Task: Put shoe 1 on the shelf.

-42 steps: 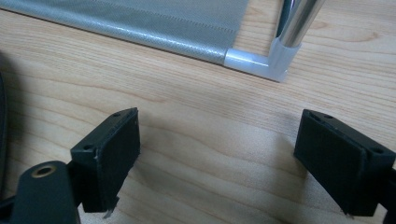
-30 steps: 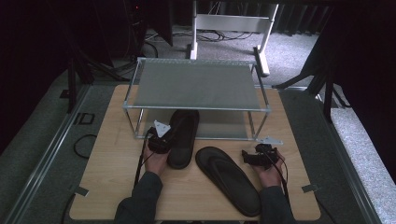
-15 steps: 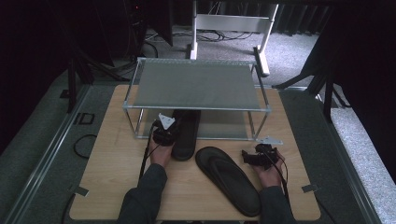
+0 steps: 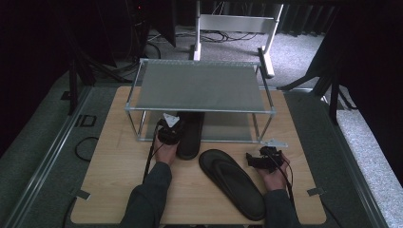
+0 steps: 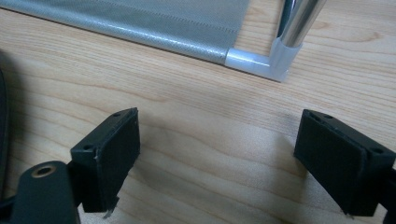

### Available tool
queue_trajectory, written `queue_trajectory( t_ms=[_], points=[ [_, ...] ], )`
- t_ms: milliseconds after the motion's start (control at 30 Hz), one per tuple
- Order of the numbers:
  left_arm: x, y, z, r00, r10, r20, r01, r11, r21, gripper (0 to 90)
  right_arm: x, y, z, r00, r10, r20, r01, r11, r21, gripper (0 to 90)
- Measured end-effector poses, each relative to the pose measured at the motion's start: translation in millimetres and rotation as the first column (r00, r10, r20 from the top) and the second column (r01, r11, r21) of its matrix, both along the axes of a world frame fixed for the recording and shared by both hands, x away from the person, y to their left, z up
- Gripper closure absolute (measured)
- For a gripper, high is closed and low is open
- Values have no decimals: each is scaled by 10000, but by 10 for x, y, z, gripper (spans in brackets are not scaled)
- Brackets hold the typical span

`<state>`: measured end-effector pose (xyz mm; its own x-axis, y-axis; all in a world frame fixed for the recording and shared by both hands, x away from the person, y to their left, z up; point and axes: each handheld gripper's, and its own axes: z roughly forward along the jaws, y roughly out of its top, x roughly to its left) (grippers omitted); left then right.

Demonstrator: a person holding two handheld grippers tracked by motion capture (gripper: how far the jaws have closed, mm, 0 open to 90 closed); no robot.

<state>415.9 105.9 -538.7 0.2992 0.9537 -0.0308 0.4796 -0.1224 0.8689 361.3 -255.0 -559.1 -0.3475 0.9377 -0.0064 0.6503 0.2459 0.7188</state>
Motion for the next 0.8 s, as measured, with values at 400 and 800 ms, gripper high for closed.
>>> queue_trajectory(
  t_ms=[400, 800],
  points=[
    [-168, 36, -10, 9971, -764, 48, 765, 9961, -431, 502, -1, 1, 0, 10000, 10, -1, -10, 10000, 2, 140],
    [-546, 80, 48, 9873, -1580, 182, 1588, 9857, -564, 367, -3, 0, 0, 10000, 26, -1, -26, 10000, -12, 140]
  ],
)
